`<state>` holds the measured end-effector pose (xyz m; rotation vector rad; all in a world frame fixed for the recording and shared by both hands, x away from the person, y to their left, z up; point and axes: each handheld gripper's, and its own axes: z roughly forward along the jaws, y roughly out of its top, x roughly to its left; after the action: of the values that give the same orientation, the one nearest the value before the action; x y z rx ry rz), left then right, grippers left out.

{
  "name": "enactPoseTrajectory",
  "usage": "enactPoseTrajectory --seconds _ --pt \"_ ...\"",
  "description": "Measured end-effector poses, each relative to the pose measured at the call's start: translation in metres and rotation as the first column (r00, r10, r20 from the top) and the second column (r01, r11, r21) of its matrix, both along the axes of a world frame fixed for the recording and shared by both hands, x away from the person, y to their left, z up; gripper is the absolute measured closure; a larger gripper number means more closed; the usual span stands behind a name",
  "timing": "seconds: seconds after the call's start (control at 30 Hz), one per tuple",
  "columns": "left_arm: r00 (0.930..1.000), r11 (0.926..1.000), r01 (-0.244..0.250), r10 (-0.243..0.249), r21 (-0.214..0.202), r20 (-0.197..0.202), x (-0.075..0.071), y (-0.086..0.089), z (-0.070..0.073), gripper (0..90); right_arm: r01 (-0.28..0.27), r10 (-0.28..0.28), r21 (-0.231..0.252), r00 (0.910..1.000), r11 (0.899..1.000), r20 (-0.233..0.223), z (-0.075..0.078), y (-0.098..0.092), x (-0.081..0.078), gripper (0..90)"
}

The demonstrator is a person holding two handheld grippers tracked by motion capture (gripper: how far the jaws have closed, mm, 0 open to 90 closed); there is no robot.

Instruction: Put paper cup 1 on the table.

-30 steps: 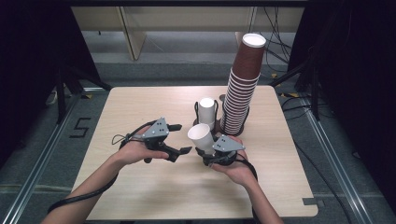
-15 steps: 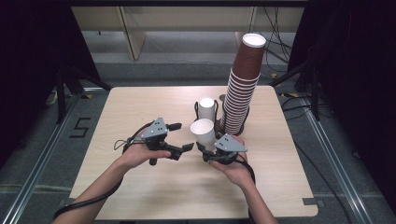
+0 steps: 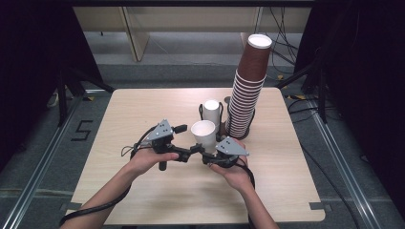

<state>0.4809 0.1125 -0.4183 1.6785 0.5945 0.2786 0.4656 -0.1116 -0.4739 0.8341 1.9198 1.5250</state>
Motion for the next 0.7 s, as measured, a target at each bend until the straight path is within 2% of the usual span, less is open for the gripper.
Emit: enactPoseTrajectory --seconds 0.07,0.1,0.17,0.2,0.23,0.3,0.5,0.53,0.6,0.7 --pt "0.9999 0.9998 -0.012 0.012 -0.017 -0.01 0.001 0.001 -0.001 6.0 0.007 -0.007 0.004 0.9997 1.0 0.025 0.002 0.0 0.0 33.4" --pt "0.9997 0.9996 -0.015 0.014 -0.025 -0.021 0.002 0.0 -0.002 6.2 0.018 -0.018 0.019 0.9998 1.0 0.007 0.003 0.0 -0.002 33.5" --pt "0.9992 0.9988 -0.019 0.017 -0.046 -0.036 0.003 -0.001 -0.003 6.1 0.023 -0.023 0.012 0.999 1.0 0.038 0.004 0.001 -0.001 33.4" --pt "0.9992 0.9987 -0.019 0.017 -0.047 -0.037 0.003 -0.001 -0.003 6.1 0.012 -0.012 0.0 0.9987 1.0 0.05 0.004 0.001 0.0 33.4" --pt "0.9991 0.9986 -0.02 0.018 -0.049 -0.038 0.004 -0.002 -0.003 6.0 -0.002 0.001 0.018 0.9981 1.0 0.062 0.003 0.002 0.002 33.4" --pt "0.9987 0.9984 -0.026 0.024 -0.05 -0.045 0.007 -0.005 -0.004 6.1 0.023 -0.023 0.005 0.9982 1.0 0.056 0.003 0.002 0.0 33.5" --pt "0.9975 0.9985 -0.035 0.033 -0.041 -0.062 0.014 -0.015 -0.006 6.0 0.009 -0.009 -0.017 0.9989 1.0 0.047 0.001 0.008 0.001 33.4" --pt "0.9973 0.998 -0.036 0.032 -0.053 -0.066 0.015 -0.017 -0.006 6.0 0.004 -0.003 -0.016 0.9979 1.0 0.064 0.001 0.009 0.002 33.4" --pt "0.9965 0.9978 -0.036 0.032 -0.055 -0.077 0.017 -0.019 -0.006 6.3 0.01 -0.009 -0.019 0.9987 1.0 0.05 0.003 0.01 0.001 33.5" --pt "0.9963 0.9982 -0.029 0.025 -0.052 -0.083 0.019 -0.022 -0.006 8.6 0.012 -0.011 -0.015 0.9975 1.0 0.07 0.005 0.011 0.001 33.4"
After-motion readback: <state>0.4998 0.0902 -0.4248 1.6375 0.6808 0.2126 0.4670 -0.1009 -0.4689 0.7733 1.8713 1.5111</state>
